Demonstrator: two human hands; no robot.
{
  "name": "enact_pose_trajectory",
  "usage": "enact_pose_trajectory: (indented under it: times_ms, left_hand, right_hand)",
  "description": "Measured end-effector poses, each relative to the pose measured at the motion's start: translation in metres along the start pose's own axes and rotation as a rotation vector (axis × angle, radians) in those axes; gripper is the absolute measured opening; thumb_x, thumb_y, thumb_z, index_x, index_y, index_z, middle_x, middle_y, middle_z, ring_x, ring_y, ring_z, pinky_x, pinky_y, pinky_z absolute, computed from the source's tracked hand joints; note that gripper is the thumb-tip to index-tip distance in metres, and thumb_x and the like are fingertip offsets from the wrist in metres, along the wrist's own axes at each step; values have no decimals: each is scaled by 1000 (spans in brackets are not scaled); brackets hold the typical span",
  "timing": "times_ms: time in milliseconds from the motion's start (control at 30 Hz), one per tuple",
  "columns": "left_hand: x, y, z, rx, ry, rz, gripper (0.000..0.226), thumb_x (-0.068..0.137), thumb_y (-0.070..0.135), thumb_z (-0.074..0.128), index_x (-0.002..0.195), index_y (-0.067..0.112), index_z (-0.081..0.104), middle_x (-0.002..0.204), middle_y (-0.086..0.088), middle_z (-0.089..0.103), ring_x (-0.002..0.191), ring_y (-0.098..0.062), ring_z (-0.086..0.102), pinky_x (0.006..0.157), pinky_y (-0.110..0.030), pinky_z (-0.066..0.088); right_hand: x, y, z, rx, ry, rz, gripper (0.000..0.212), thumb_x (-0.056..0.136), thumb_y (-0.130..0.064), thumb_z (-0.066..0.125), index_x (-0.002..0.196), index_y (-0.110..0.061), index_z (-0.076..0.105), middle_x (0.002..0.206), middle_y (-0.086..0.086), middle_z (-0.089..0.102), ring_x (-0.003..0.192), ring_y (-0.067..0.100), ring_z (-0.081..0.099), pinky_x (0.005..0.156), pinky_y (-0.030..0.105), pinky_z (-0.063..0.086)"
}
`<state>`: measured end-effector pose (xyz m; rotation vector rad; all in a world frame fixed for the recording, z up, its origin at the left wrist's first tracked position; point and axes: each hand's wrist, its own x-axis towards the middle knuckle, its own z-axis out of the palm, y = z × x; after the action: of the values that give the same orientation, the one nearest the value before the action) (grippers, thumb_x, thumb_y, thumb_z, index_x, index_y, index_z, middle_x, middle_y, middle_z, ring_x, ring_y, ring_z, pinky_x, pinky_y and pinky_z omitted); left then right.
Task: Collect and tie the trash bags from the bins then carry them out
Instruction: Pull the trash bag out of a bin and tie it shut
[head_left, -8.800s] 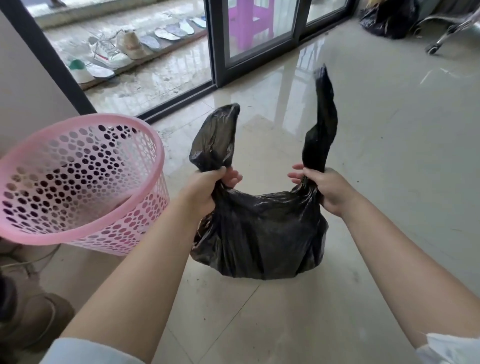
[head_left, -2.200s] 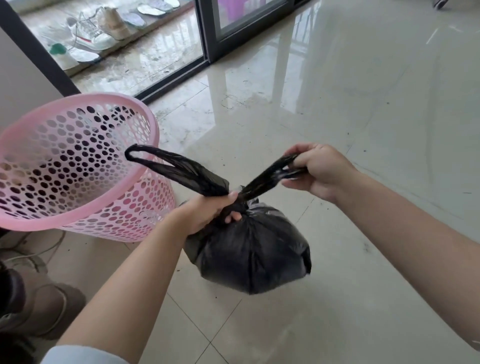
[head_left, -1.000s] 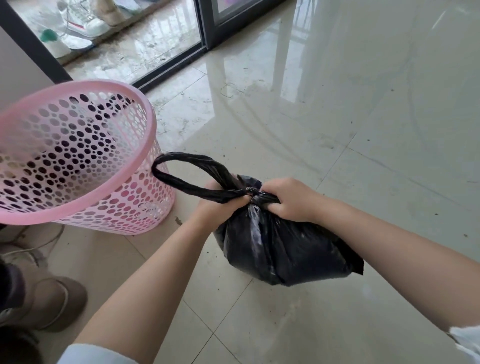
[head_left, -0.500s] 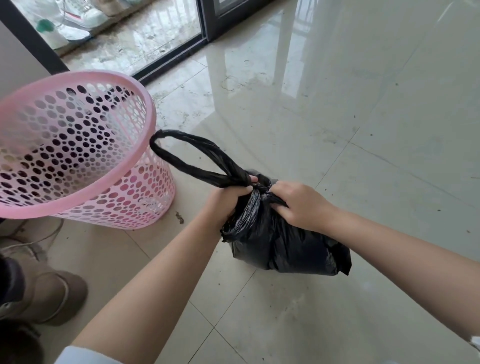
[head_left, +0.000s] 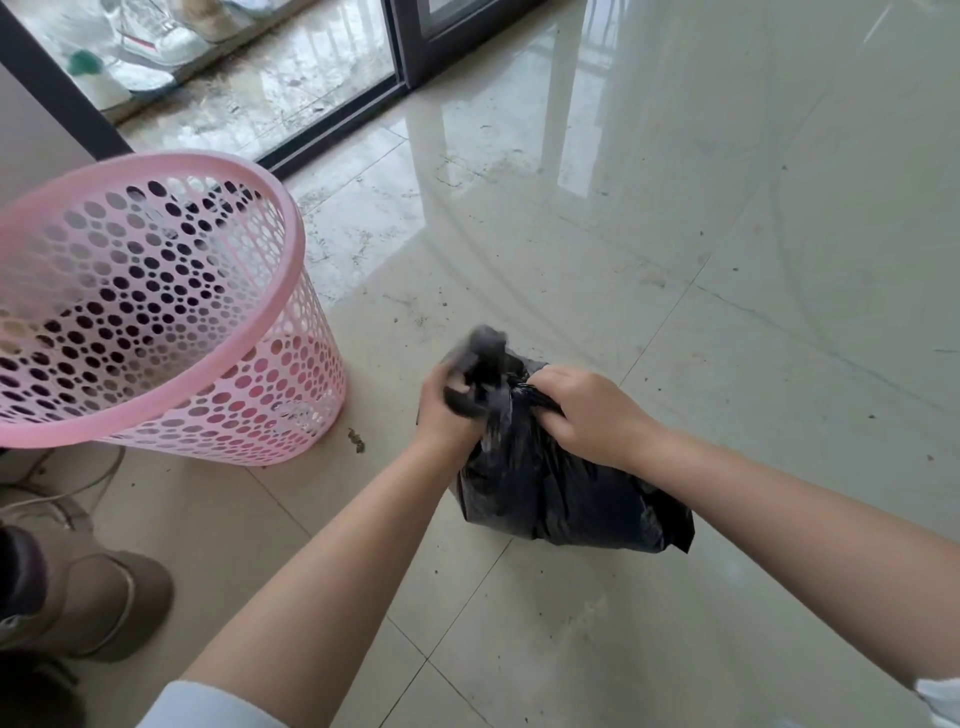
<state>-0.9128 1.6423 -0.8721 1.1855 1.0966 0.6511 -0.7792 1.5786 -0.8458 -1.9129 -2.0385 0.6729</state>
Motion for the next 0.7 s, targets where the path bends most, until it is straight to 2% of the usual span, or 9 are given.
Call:
enact_pose_trajectory:
  times_ms: [33,67,100,200,333,433,533,633,700]
  left_hand:
    - [-3,3,1,-126,-23,-27,11,76,7,55,84,8,62,70,0,73,72,-12,70,74,-24,58]
    - [-6,7,5,-242,-66,-65,18,84,-3,47,79,10,59,57,4,71,58,-5,68,61,-16,56]
    - [-9,7,3,-338,-111,-110,30,89,-8,38,77,12,57,51,5,68,51,-3,65,55,-15,54]
    - [-16,3,3,-540,-157,-208,35,92,-4,32,77,15,58,58,1,70,55,-10,67,67,-25,52]
    - [-17,-1,3,-576,-173,-237,48,97,9,35,63,15,68,66,-3,68,54,-9,69,58,-17,56]
    - [-17,-1,4,-516,-223,-215,54,98,12,36,59,18,73,66,0,72,61,-8,70,62,-17,57]
    - [-17,-2,1,-406,-259,-179,38,97,9,36,74,15,64,67,2,70,63,-7,68,62,-17,56]
    - [-17,-5,-5,-278,-248,-129,30,95,-1,38,76,14,56,61,9,70,61,-2,67,62,-16,56]
    - [-15,-10,-12,-109,-198,5,30,88,-6,49,72,17,60,65,15,70,68,5,66,75,-18,52]
  right_hand:
    - [0,1,-1,30,20,3,23,87,-7,49,105,5,58,106,20,62,102,32,55,86,35,42]
    - [1,2,-3,54,39,1,24,87,-7,50,106,4,59,107,20,62,103,31,56,85,33,41]
    - [2,2,-5,66,47,-2,24,87,-6,50,107,3,59,108,19,63,103,30,56,85,31,40]
    - [2,5,-4,63,12,-2,24,87,-5,49,106,4,59,108,20,63,104,31,55,87,34,40]
    - [1,5,1,66,-1,38,21,87,-7,49,102,5,59,104,21,62,99,31,56,81,34,41]
    - [-2,5,2,59,20,54,20,88,-9,49,98,5,58,101,20,62,96,30,55,70,26,32]
    - [-7,6,4,107,17,31,19,87,-10,52,92,7,59,95,22,63,91,32,56,67,24,31]
    - [-10,8,-2,268,-173,53,24,89,-14,52,97,6,61,99,17,65,96,28,57,72,24,35]
    - [-10,9,-11,423,-263,153,25,93,-13,45,104,-1,64,100,4,64,93,16,56,76,20,38]
